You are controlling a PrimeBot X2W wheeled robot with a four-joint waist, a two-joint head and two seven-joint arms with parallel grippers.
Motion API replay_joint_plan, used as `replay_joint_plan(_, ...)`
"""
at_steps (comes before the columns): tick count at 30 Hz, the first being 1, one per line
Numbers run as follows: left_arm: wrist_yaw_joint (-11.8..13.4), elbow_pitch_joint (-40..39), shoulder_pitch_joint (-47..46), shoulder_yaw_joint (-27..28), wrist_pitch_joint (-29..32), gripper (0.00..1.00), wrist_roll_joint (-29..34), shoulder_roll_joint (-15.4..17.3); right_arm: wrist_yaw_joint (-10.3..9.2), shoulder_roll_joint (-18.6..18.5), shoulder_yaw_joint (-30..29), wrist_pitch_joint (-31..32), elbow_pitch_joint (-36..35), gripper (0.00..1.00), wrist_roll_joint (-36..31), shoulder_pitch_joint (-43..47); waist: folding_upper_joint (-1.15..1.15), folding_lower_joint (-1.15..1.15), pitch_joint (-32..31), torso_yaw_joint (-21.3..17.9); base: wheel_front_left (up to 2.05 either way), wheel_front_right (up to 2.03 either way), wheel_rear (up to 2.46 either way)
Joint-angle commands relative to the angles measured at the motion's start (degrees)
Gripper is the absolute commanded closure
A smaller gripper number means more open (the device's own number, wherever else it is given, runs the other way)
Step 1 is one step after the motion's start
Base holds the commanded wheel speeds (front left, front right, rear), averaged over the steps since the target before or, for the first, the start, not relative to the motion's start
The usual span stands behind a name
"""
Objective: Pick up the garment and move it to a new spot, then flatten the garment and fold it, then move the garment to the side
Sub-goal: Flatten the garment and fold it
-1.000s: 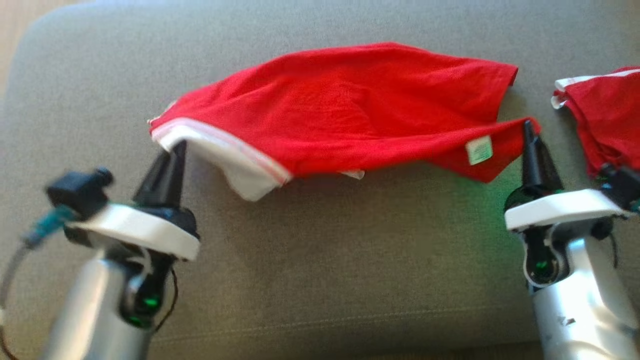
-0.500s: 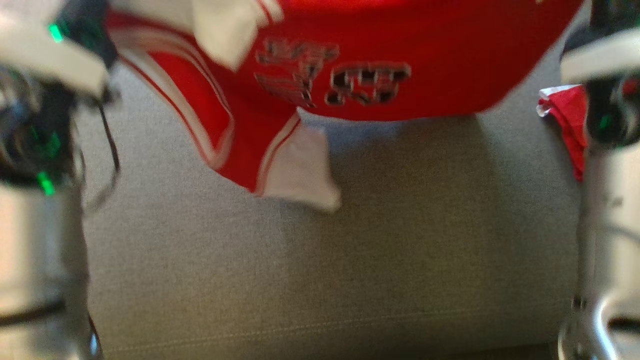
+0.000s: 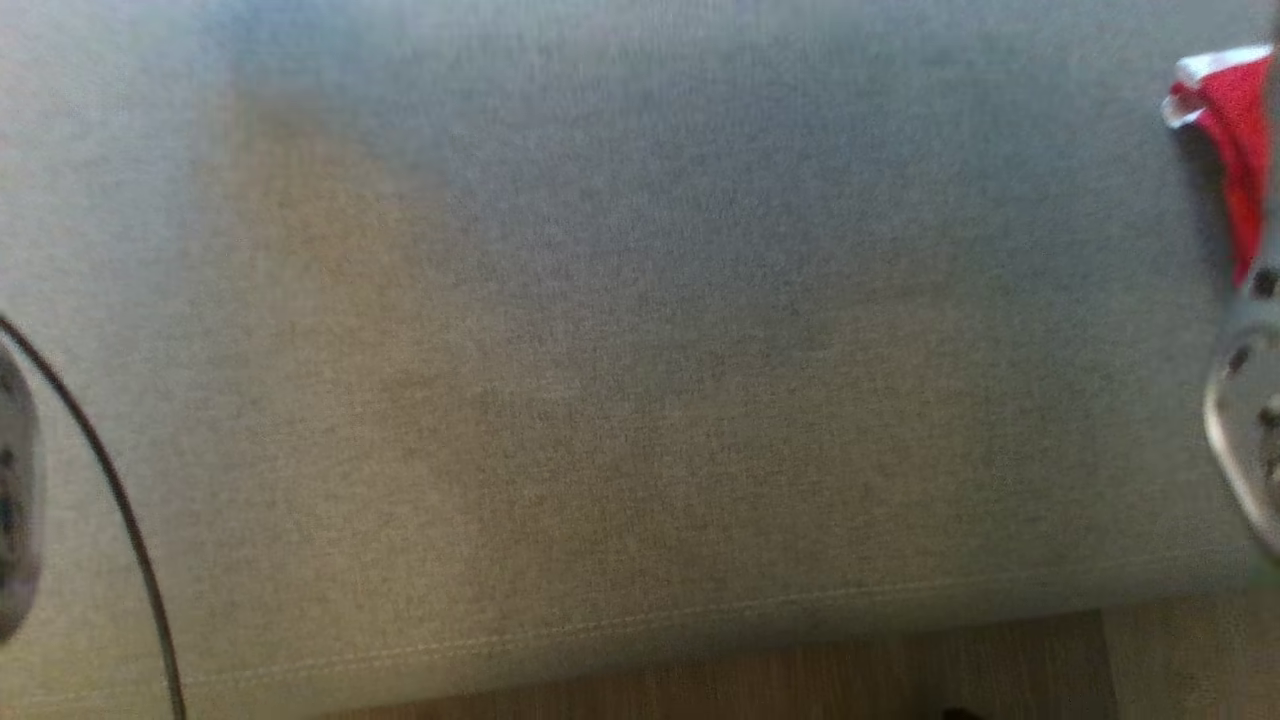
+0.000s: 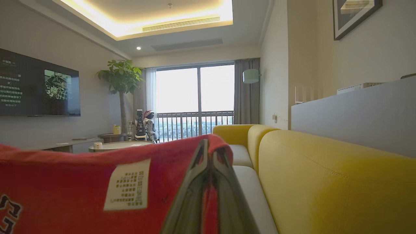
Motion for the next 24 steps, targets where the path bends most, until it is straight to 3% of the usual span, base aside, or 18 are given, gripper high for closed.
replay_joint_plan(1, -1.2, -0.4, -4.9, 0.5, -2.3, 1.00, -0.1, 2.5, -0.02, 0.8, -0.8, -1.9, -0.6, 1.00, -2.2, -4.3, 0.00, -0.02, 4.4, 0.3, 0.00, 0.00, 0.00)
replay_joint_plan(6, -2.3, 1.4, -2.2, -2.5, -5.6, 1.00, -4.0, 2.6, -0.02, 0.3, -1.1, -3.8, 1.7, 1.00, -6.1, -2.7, 0.00, -0.02, 4.8, 2.4, 0.00, 0.00, 0.00)
replay_joint_plan(7, -2.3, 0.6, 2.9, -5.0, -5.0, 1.00, -5.7, 3.6, -0.02, -0.4, 0.2, -3.9, 2.9, 1.00, -6.5, 0.9, 0.00, -0.02, 3.9, 3.1, 0.00, 0.00, 0.00)
replay_joint_plan(12, -2.2, 0.7, 19.4, -6.5, -1.2, 1.00, -9.9, 5.5, -0.02, -2.5, 3.1, -1.6, 6.5, 1.00, -3.8, 11.9, 0.00, -0.02, 1.2, 4.0, 0.00, 0.00, 0.00)
replay_joint_plan(17, 0.8, -1.7, 35.0, -6.4, 3.4, 1.00, -12.8, 6.7, -0.02, -4.9, 5.9, 3.1, 7.7, 1.00, 1.8, 22.1, 0.00, -0.02, -1.3, 4.2, 0.00, 0.00, 0.00)
replay_joint_plan(24, 7.0, -9.4, 48.7, -4.2, 11.5, 1.00, -18.8, 8.2, -0.02, -8.4, 7.5, 8.2, 1.5, 1.00, 9.3, 33.6, 0.00, -0.02, -4.5, 3.9, 0.00, 0.00, 0.00)
